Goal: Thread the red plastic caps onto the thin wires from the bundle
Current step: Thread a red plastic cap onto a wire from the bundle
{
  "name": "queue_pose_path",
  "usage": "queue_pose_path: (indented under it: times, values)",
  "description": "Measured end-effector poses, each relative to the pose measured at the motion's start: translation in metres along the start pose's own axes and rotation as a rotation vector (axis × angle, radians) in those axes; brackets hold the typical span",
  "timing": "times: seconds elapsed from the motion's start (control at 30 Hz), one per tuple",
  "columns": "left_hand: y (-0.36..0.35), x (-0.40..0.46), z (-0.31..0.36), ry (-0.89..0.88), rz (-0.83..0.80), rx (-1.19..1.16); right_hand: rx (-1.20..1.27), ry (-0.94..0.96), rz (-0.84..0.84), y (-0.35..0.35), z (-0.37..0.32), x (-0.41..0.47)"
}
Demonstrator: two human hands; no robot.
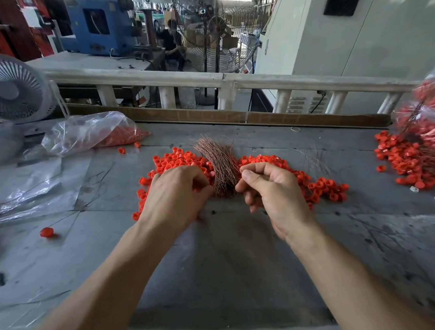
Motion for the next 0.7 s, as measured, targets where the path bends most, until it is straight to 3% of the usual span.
queue_pose_path:
  times: [0.1,0.4,0.7]
  values:
    - [0.002,-0.001,0.008,0.129,-0.026,-0.339,0.001,0.022,-0.021,-0.001,-0.001,0.000]
    - [0.001,-0.009,0.026,0.540,-0.364,-1.290,0.006,0.076,-0.082,-0.003,-0.001,-0.002]
    - [0.005,-0.010,0.026,0.648,-0.508,-1.478,-0.019,0.090,-0.089,-0.002,0.002,-0.001]
Point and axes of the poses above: each hand's wrist, its own x-axis towards the middle knuckle, its own y-axis out of the back of the hand, z = x × y, the point moved 1 cm from there along x, towards the middle knuckle, and after that the axes turned 8 degrees about y, right-handed, at the moved point
